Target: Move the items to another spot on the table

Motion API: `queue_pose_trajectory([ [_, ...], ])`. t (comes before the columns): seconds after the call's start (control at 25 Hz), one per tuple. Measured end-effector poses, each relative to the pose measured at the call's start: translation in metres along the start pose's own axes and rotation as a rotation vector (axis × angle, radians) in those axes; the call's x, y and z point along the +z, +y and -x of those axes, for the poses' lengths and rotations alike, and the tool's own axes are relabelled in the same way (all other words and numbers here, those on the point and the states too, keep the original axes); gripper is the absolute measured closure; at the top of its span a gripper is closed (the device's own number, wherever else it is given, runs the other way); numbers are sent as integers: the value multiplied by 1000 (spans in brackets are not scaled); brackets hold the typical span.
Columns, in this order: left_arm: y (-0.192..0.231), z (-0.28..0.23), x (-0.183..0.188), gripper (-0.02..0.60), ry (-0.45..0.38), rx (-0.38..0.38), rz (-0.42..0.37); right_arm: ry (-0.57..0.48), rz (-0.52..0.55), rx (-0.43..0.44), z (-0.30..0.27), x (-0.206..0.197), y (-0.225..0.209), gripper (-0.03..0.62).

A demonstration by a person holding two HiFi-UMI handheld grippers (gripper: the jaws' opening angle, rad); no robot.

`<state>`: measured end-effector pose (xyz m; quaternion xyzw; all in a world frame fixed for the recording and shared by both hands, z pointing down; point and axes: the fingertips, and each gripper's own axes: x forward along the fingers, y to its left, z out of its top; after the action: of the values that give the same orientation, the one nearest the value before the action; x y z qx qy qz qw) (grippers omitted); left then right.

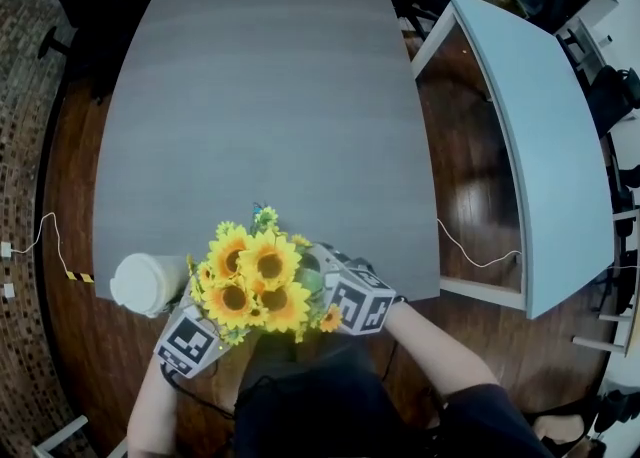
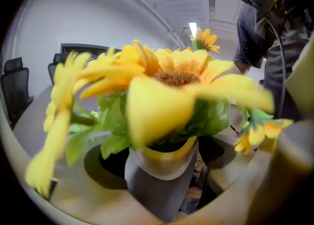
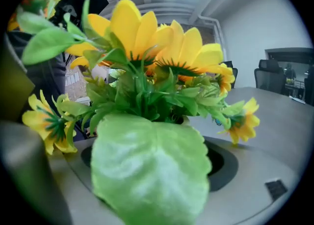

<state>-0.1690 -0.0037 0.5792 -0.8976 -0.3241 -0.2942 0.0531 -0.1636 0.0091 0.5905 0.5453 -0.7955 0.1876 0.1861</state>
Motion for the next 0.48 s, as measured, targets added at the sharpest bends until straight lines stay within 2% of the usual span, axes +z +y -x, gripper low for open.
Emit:
queue_pose_trajectory([
  [0.16,0,9,-7,124,18,26,27,-10,-3,-17,-12,-3,5,118],
  [0.36,7,10,-6,123,26,67,-13,15,25,-16,-18,-5,0,120],
  [0.48,10,9,-6,123,29,100,28,19,46,5,-19,-6,-4,120],
])
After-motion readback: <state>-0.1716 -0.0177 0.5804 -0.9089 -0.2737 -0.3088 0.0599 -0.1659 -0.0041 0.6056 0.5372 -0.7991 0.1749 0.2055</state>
